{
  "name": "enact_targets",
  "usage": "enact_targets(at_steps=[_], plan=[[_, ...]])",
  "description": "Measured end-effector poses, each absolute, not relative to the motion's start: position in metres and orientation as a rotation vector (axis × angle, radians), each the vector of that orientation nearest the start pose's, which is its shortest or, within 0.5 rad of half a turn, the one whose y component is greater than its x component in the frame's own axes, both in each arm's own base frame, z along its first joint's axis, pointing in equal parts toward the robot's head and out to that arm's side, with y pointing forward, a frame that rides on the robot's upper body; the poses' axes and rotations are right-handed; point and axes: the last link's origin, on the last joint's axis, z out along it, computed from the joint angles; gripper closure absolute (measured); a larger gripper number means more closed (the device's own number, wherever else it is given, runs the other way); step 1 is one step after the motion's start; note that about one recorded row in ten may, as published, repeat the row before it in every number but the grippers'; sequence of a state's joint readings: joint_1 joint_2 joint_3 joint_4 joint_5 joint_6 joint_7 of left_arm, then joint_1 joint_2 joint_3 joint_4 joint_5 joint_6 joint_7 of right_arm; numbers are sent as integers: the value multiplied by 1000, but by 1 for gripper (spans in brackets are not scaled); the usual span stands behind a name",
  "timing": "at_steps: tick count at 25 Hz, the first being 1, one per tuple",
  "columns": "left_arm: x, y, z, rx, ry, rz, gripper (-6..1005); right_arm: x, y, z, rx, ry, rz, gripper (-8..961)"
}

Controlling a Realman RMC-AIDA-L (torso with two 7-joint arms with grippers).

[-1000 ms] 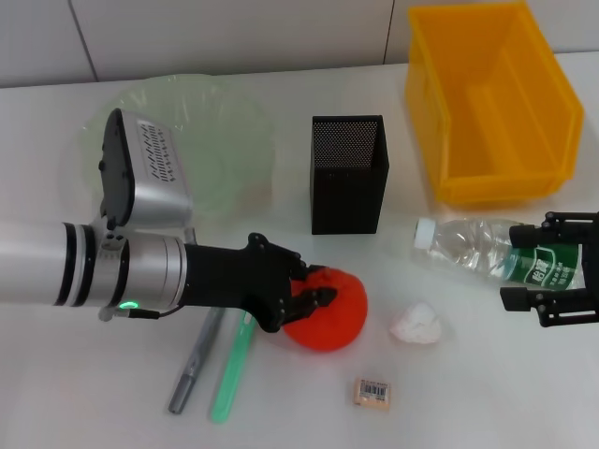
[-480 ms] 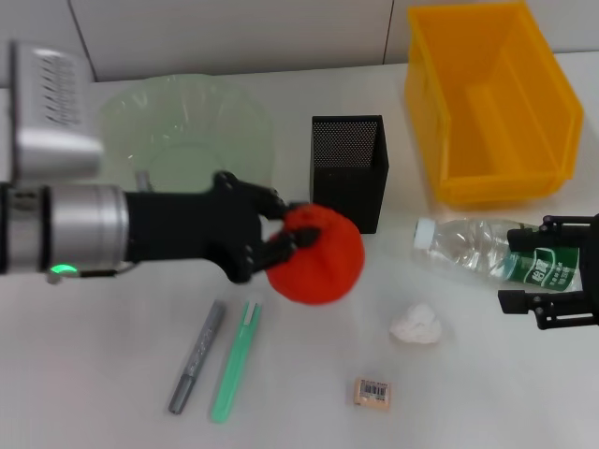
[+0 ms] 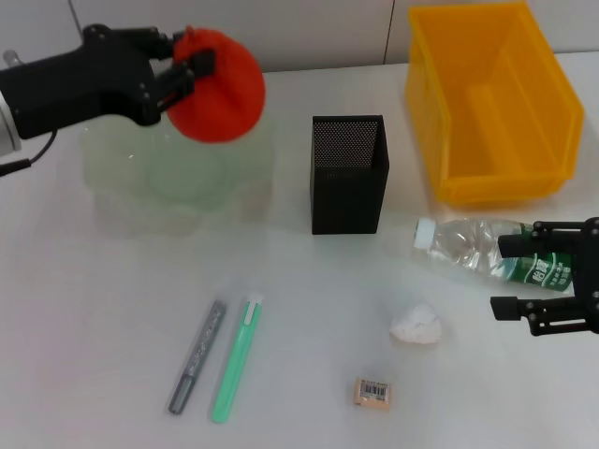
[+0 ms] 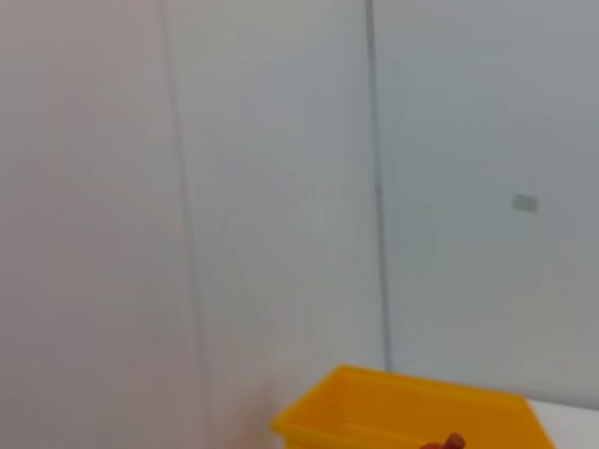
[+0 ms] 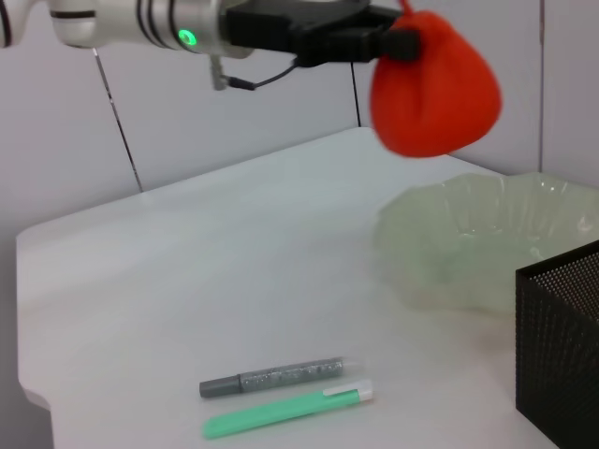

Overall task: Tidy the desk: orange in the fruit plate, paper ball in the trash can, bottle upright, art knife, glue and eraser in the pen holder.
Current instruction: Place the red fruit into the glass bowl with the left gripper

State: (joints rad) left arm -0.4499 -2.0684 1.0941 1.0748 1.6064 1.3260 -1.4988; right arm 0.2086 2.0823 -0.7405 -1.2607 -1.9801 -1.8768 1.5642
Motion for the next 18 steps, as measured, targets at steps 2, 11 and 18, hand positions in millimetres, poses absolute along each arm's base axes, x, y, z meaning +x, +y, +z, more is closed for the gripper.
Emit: enact_targets(at_steps=[2, 11, 18], plan=[[-181, 378, 40, -2515, -254, -805, 753, 277, 251, 82, -2775, 527, 488, 179], [-205, 412, 23, -2381, -355, -679, 752, 278, 251, 80, -2778, 538, 496, 179], [-232, 425, 6, -2323, -420, -478, 750, 277, 251, 80, -2781, 543, 497, 178]])
